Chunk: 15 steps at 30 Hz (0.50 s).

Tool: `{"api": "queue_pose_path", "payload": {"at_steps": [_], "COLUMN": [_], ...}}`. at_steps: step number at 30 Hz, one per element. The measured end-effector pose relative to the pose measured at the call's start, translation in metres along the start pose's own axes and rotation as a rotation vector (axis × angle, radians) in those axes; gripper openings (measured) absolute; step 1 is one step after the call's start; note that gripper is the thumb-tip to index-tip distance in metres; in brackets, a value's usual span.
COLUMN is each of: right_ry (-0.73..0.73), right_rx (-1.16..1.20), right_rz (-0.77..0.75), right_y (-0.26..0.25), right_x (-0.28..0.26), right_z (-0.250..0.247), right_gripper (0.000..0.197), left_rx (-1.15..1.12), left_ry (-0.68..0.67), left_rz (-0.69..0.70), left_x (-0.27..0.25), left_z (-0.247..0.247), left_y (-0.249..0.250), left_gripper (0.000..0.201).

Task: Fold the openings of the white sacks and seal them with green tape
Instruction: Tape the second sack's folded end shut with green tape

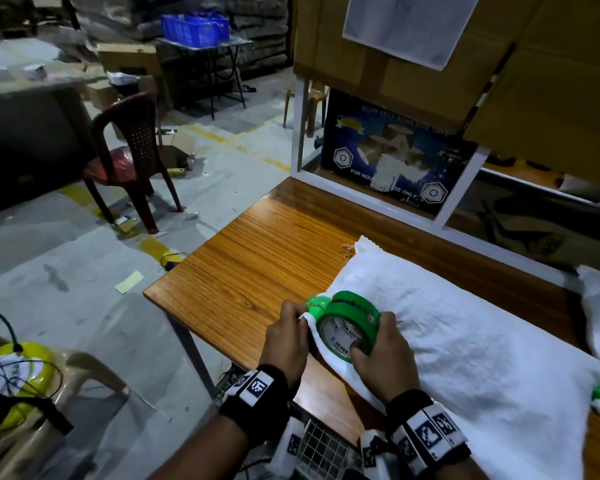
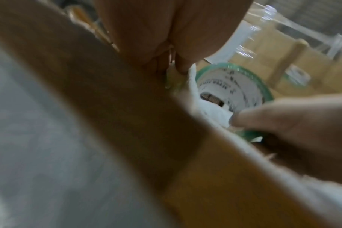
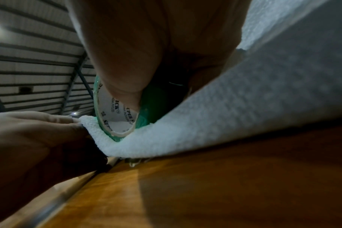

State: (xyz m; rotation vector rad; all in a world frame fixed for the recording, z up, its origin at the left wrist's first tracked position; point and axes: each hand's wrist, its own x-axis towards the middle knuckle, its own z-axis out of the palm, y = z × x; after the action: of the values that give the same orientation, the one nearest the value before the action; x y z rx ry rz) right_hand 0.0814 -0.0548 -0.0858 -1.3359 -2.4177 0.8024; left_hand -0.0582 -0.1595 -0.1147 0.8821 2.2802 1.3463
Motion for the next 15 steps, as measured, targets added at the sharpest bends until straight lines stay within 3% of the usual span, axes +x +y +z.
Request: {"api": "queue_pose_path", "payload": {"at_steps": [3, 8, 12, 14, 15], "right_ry": [0.002, -0.002, 0.004, 0.006, 0.006], "right_rx": [0.002, 0.001, 0.025, 0.035, 0.036], "right_rz": [-0.005, -0.014, -0.024, -0.035, -0.041], "right_y": [0.001, 0.001, 0.004, 0.006, 0.006], "right_x": [0.000, 0.000, -0.001, -0.002, -0.002], "right_z": [0.000, 0.001, 0.001, 0.000, 0.000], "right_gripper": [0.054, 0.054, 0.052, 0.051, 0.050], "left_rx": [-0.141, -0.622, -1.017, -1.068, -0.984], "left_ry": [-0.018, -0.064, -0.190, -0.274, -0.339], "left_rz": [-0.091, -0.341, -0.586, -0.727, -0.734], "left_x": [0.002, 0.002, 0.012, 0.025, 0.033], "left_z": [0.005, 0.007, -0.011, -0.021, -0.025], "left_y": [-0.004, 0.001, 0.012, 0.010, 0.009], "left_gripper": [0.009, 0.010, 0.012, 0.015, 0.019]}}
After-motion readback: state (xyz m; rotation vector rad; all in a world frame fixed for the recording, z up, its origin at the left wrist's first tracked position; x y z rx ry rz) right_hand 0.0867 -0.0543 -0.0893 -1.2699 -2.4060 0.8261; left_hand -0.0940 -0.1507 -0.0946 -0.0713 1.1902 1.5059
